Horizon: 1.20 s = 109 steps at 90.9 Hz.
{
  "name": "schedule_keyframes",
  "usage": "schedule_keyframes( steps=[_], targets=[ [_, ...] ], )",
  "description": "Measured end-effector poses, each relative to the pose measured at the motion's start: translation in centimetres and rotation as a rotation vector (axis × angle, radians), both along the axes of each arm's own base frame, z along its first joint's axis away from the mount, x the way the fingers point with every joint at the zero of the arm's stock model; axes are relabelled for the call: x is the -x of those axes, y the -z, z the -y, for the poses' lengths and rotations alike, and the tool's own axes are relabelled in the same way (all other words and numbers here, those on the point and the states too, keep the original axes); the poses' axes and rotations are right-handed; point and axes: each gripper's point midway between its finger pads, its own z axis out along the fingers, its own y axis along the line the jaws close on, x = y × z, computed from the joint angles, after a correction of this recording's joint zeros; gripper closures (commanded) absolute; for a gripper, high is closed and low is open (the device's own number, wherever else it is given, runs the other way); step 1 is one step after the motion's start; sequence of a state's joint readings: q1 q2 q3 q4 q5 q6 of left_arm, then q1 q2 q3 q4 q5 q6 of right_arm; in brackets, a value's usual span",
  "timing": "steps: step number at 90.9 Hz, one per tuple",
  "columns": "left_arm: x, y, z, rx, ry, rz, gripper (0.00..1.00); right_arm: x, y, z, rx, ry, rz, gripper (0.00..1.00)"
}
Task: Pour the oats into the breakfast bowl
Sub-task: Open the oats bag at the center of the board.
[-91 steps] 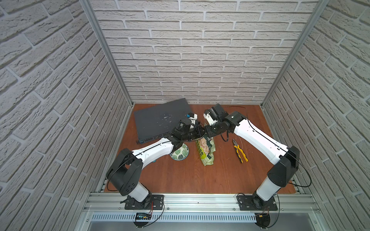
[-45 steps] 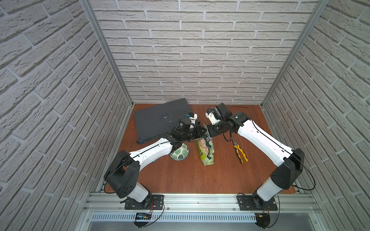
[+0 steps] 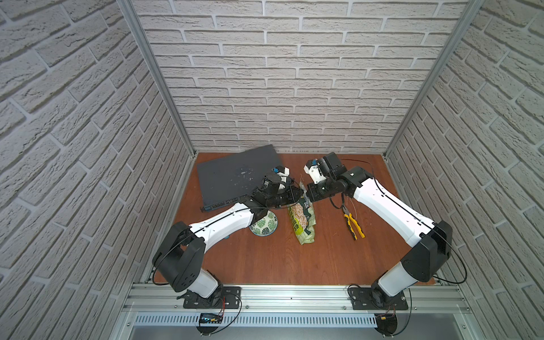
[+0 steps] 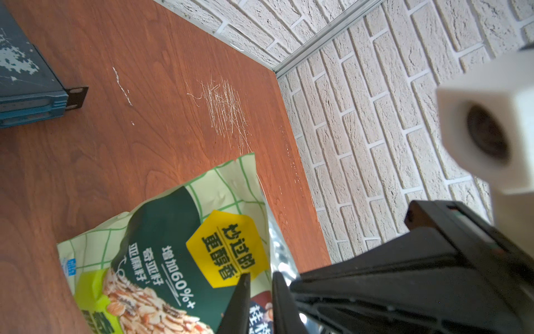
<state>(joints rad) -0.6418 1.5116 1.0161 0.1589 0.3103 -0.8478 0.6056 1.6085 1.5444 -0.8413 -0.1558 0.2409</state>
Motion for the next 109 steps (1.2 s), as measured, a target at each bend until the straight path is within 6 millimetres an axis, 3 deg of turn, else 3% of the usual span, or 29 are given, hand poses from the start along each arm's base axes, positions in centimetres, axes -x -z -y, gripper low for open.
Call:
schedule_keyframes(
  steps=[48,66,81,97,109],
  targets=[
    [-0.6,0.3,1.2,0.016,0.016,-0.011,0.82,0.0,0.0,0.1,0.001,0.015,-0.001,0.97],
    [-0.6,0.2,2.0,0.026,0.034,-0.016,1.00,-0.1,0.1,0.3,0.012,0.021,0.001,0.97],
    [-0.5,0.1,2.2,0.029,0.037,-0.019,1.00,-0.1,0.1,0.7,0.037,0.028,0.008,0.97],
    [-0.5,0.1,2.3,0.030,0.043,-0.020,1.00,0.0,0.2,1.2,0.082,0.025,0.022,0.83],
    [-0.5,0.1,2.3,0.030,0.043,-0.021,1.00,0.1,0.3,1.3,0.095,0.023,0.020,0.79]
  ],
)
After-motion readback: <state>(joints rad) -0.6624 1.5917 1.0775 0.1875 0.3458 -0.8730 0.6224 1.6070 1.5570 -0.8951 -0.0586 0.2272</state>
